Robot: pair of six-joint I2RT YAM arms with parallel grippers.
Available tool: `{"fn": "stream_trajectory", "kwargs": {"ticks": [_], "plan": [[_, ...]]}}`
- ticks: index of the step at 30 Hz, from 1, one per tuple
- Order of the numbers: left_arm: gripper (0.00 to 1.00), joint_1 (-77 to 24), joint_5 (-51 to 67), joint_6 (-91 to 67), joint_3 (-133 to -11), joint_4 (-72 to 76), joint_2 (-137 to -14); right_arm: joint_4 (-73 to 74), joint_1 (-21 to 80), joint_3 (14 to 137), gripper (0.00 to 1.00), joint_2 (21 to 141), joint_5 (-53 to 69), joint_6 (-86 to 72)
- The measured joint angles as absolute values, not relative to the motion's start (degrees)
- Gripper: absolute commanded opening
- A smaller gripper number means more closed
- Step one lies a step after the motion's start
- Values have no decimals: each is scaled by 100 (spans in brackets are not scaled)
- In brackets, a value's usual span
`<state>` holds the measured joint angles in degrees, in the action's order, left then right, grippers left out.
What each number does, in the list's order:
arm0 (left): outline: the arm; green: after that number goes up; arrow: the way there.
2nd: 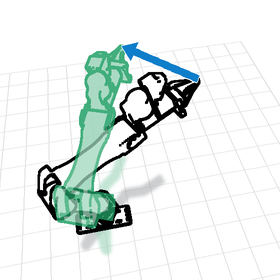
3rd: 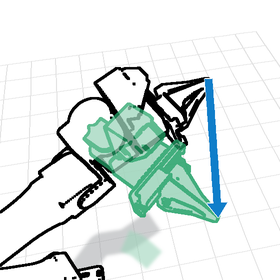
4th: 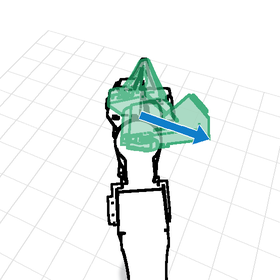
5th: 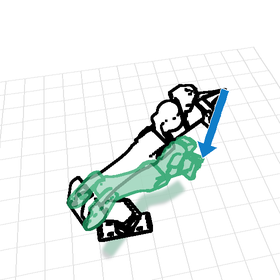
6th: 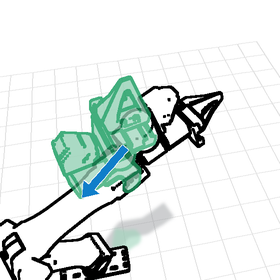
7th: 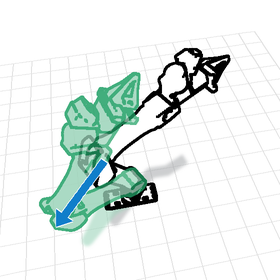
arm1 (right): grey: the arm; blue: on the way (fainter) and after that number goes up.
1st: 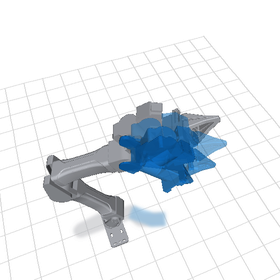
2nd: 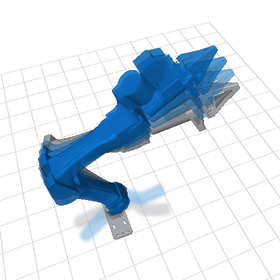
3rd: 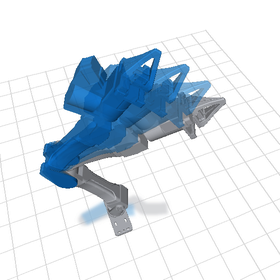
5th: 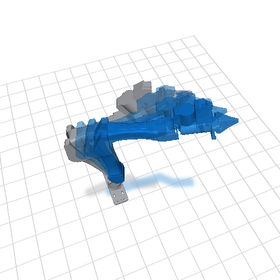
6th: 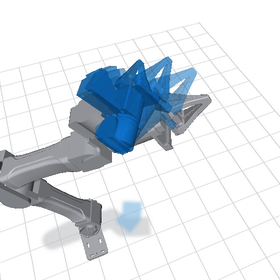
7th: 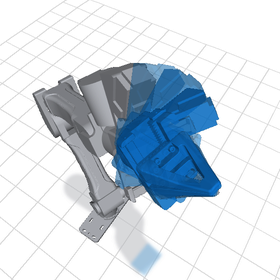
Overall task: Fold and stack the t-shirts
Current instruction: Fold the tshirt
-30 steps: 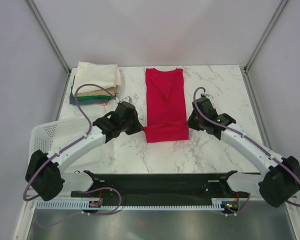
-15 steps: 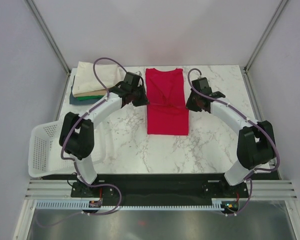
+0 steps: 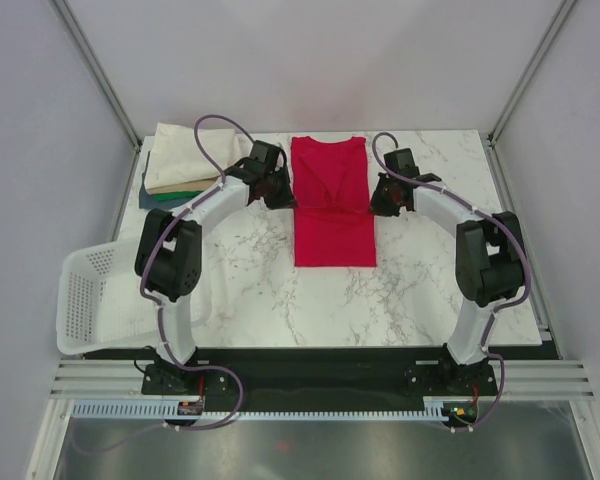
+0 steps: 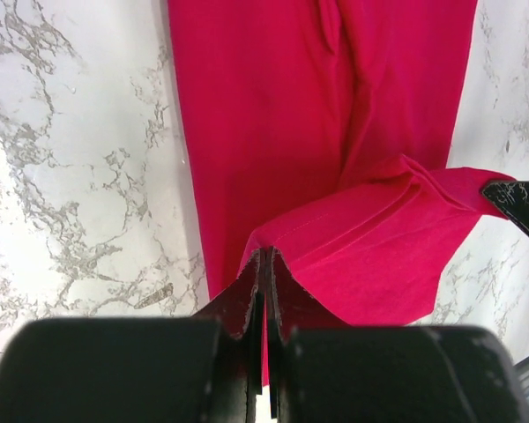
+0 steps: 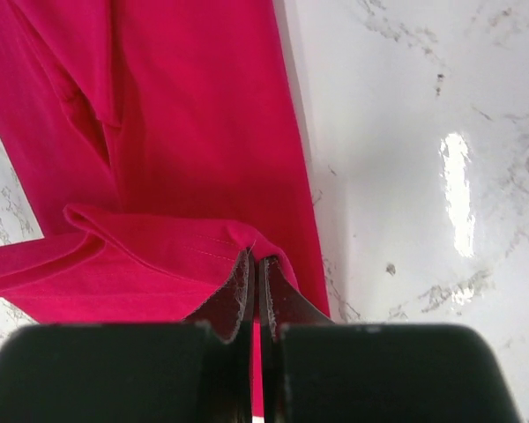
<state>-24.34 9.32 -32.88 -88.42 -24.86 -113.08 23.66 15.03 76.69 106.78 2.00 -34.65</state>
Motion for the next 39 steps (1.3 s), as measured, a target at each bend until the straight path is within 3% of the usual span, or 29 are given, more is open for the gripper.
{"fn": "stream_trajectory", "kwargs": {"ticks": [3,4,7,8,9,11,15,19,24,30,34,39], "plan": [[11,-2408,926,-3288,-8934,-2519,-11406,2324,1472,7867,3,10916,327,-3415],[29,-2388,926,-3288,-8995,-2541,-11474,2318,1455,7972,7,11024,375,-3402],[57,-2294,965,-3245,-9373,-2663,-11797,2349,1369,8361,45,11360,478,-3376],[58,-2241,1017,-3223,-9675,-2783,-12005,2377,1323,8536,70,11489,519,-3365],[61,-2185,1068,-3229,-10027,-2877,-12243,2414,1269,8742,79,11625,576,-3332],[64,-2078,1083,-3223,-10921,-3321,-12748,2467,1122,9212,88,11878,786,-3201],[67,-1944,1063,-3214,-12044,-3826,-13069,2624,735,10197,90,12184,1245,-2991],[67,-1944,1055,-3205,-11939,-3944,-12446,2528,355,9701,90,11524,1396,-2851],[65,-2196,1035,-3210,-9732,-3413,-10678,2108,357,7297,86,9867,1693,-2853],[64,-2606,1221,-3433,-6805,-2329,-9360,1682,768,5054,75,9242,2202,-2858],[64,-2716,1264,-3717,-5402,-1704,-9164,1280,792,4510,69,9120,2536,-2991],[64,-2823,1317,-4014,-4842,-1100,-9172,805,897,4416,55,9247,2624,-3063]]}}
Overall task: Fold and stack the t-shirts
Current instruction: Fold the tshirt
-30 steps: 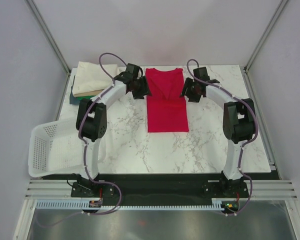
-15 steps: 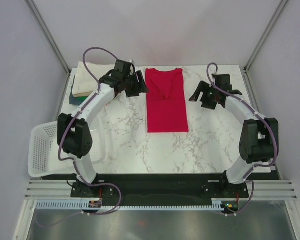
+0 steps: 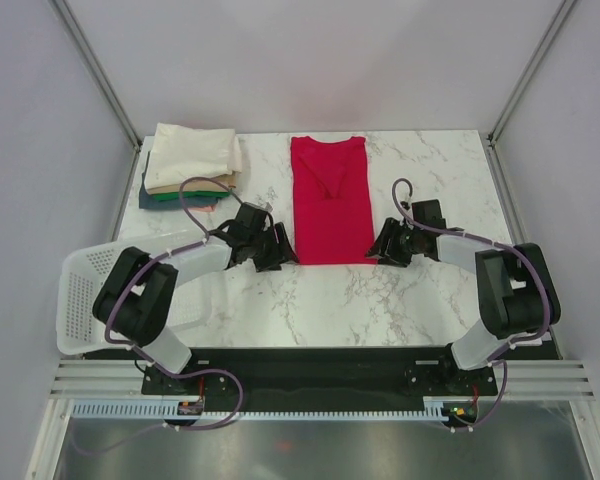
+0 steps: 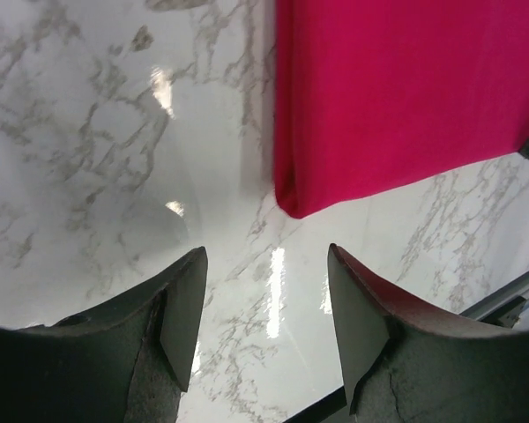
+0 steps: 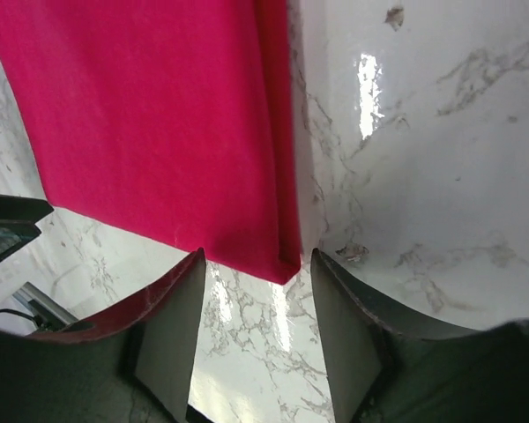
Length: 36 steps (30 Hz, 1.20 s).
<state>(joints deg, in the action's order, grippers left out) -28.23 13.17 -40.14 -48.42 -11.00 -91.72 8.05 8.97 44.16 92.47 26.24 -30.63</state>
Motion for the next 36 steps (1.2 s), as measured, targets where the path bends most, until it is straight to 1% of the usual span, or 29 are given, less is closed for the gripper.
{"fn": "stream_trajectory", "kwargs": {"ticks": [2,3,5,7,9,10,13,14,17,19,20,21,22,23,24,25,30,33,36], "plan": [[64,-2897,1326,-4088,-4834,-827,-9218,668,917,4392,50,9314,2646,-3103],[64,-2952,1323,-4117,-4836,-674,-9255,620,921,4381,45,9336,2659,-3120],[64,-3061,1319,-4180,-4836,-473,-9345,565,921,4368,41,9373,2655,-3133],[63,-3155,1310,-4246,-4836,-276,-9476,523,921,4353,35,9400,2657,-3135],[61,-3212,1306,-4287,-4836,-139,-9601,504,921,4351,31,9439,2657,-3129],[61,-3229,1297,-4307,-4836,-82,-9666,493,921,4351,27,9456,2661,-3129],[56,-3262,1225,-4392,-4827,110,-9725,464,923,4340,23,9491,2672,-3124],[52,-3262,1188,-4414,-4803,163,-9734,451,921,4333,22,9498,2681,-3124],[50,-3267,1037,-4506,-4716,301,-9732,405,921,4309,21,9500,2694,-3120],[44,-3277,941,-4547,-4689,366,-9732,386,921,4298,18,9500,2700,-3116],[39,-3284,888,-4554,-4678,377,-9732,377,921,4289,16,9502,2703,-3109],[35,-3288,847,-4567,-4670,384,-9732,366,921,4285,12,9504,2707,-3107],[27,-3288,799,-4574,-4659,388,-9732,357,921,4276,8,9504,2709,-3098],[8,-3288,762,-4589,-4641,399,-9732,353,921,4270,5,9511,2718,-3098],[4,-3297,749,-4617,-4622,423,-9732,342,921,4259,0,9511,2727,-3100],[2,-3317,727,-4591,-4591,482,-9732,333,921,4248,0,9511,2738,-3098],[2,-3642,405,-4550,-4427,515,-9511,228,921,4016,0,9347,2812,-3111],[2,-4010,169,-4536,-4213,373,-9011,499,921,3743,0,8938,2740,-3116],[2,-4525,-54,-4554,-3924,137,-8160,1024,923,3444,0,8184,2633,-3166]]}}
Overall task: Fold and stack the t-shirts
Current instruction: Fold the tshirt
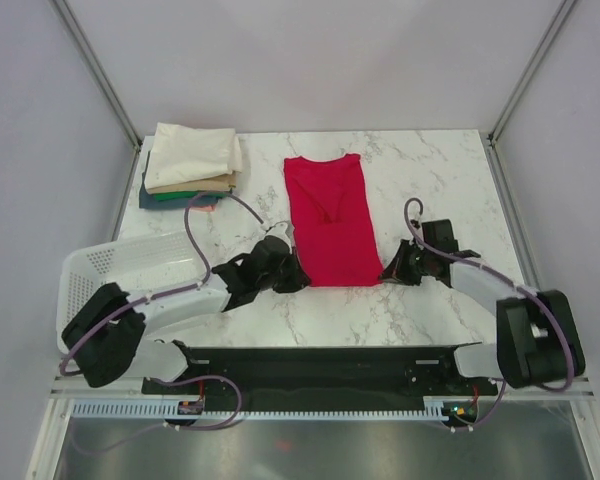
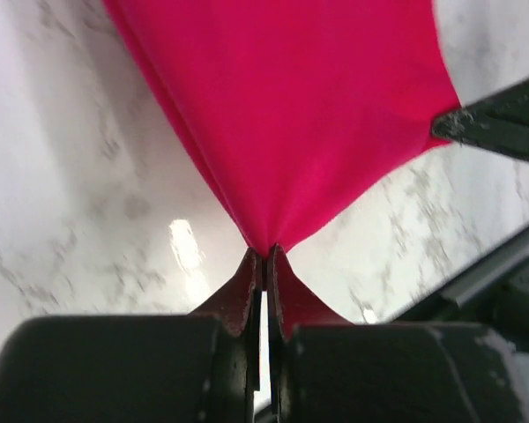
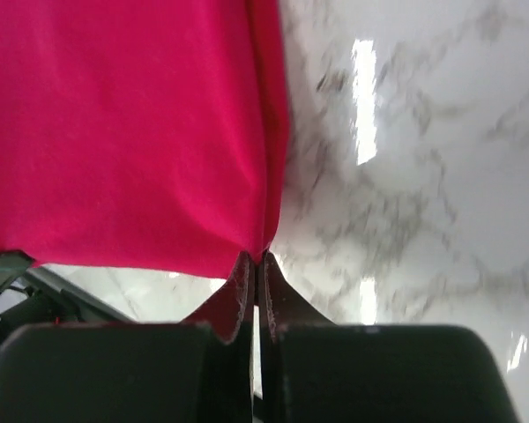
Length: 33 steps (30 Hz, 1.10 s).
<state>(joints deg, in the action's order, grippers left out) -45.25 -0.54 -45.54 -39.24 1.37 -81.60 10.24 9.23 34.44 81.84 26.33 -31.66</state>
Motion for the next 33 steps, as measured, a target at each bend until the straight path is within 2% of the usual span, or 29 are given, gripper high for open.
{"fn": "stream_trajectory", "kwargs": {"ticks": [8,13,17,22,27,33], "plan": [[2,-6042,-687,-5116,-3719,-1249,-5822,2779,993,3310,0,4847,2408,-3531],[2,-6311,-921,-5529,-3900,-2123,-5210,3658,1186,3505,0,4230,2408,-3739],[2,-6322,-1251,-5636,-4504,-2945,-5273,4158,1227,3892,0,4421,2353,-3780],[2,-6090,-1549,-5612,-5229,-3439,-5494,4307,1253,4950,0,5229,2176,-3697],[2,-5339,-1428,-5411,-5454,-3498,-5623,4248,1280,5977,0,6252,2108,-3542],[2,-4252,-775,-4989,-5640,-3343,-6014,4117,1319,6652,0,7288,2119,-3404]]}}
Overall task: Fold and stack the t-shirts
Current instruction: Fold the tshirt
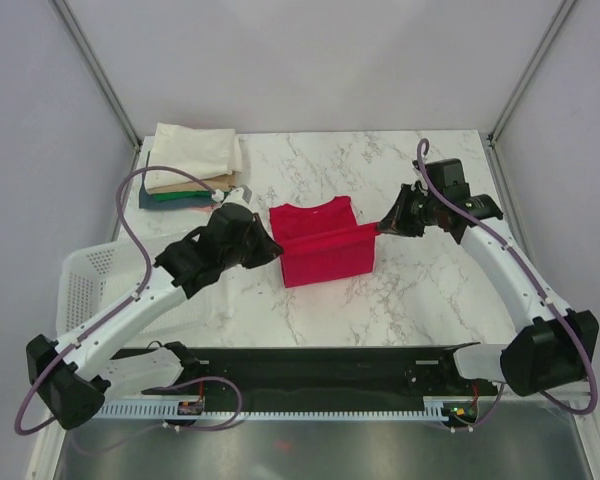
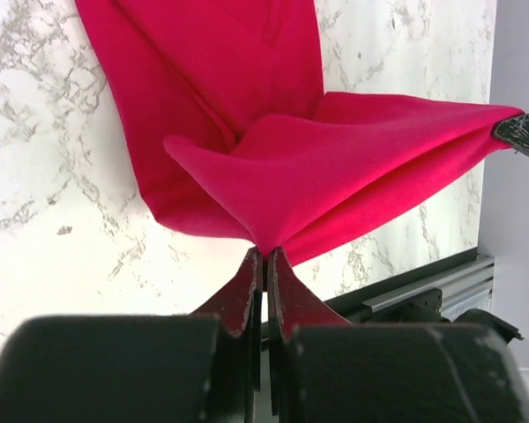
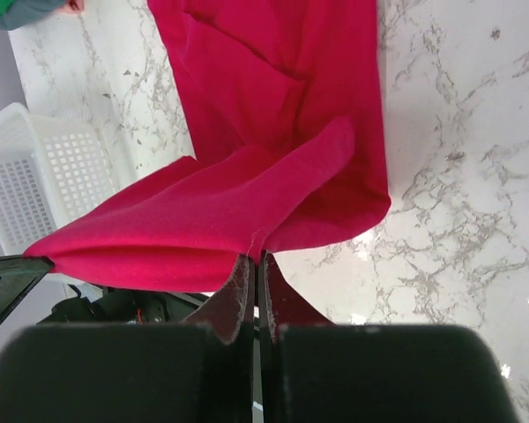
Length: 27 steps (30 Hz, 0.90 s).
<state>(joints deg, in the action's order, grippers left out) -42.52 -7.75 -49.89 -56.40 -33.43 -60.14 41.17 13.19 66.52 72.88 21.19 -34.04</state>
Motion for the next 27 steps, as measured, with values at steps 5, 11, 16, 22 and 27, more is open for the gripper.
{"fn": "stream_trajectory", "kwargs": {"ticks": [5,11,16,22,27], "plan": [[2,-3697,-244,-4685,-5828,-3199,-6567,4042,1323,7030,0,8020,2082,-3284],[2,-3140,233,-4364,-6204,-3089,-7387,3944,1321,7677,0,9000,2051,-3159],[2,-2495,683,-4097,-6882,-2989,-8377,3885,1297,8659,0,10195,2078,-3079],[43,-1710,1214,-3732,-8250,-3083,-10204,3999,1238,10503,65,11979,2200,-3026],[55,-1275,1369,-3492,-9684,-3577,-11548,4158,991,12615,81,13598,2259,-3000]]}}
